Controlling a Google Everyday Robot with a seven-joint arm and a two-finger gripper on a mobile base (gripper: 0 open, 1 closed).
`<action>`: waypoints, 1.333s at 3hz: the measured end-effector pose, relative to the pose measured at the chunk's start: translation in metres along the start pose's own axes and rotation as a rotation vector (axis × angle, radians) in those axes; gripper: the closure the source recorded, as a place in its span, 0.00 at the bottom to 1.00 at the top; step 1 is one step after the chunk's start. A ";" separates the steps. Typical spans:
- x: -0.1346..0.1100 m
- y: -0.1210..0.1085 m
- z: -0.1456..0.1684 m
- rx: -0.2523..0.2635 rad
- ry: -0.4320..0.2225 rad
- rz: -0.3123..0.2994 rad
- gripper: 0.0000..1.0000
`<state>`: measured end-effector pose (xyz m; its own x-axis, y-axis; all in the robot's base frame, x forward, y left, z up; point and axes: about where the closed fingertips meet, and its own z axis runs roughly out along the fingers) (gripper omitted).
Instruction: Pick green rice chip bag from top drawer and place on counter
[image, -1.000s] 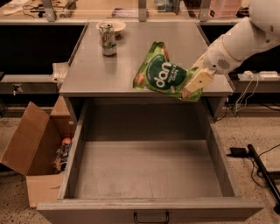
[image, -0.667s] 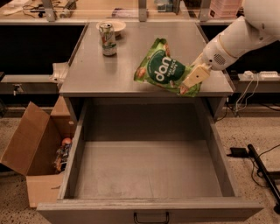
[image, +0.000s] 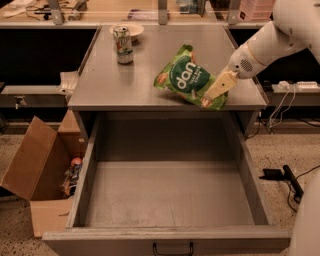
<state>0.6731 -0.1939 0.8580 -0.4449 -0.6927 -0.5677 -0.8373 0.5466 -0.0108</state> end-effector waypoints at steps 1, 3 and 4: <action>-0.004 -0.011 0.009 -0.013 -0.009 0.051 1.00; -0.043 -0.028 -0.015 0.038 -0.139 0.056 1.00; -0.070 -0.026 -0.044 0.088 -0.206 0.007 1.00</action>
Offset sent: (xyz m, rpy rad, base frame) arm 0.0538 0.0015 0.0244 0.1495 -0.0317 -0.1132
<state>0.7117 -0.1808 0.9344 -0.3689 -0.5827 -0.7241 -0.7993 0.5965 -0.0728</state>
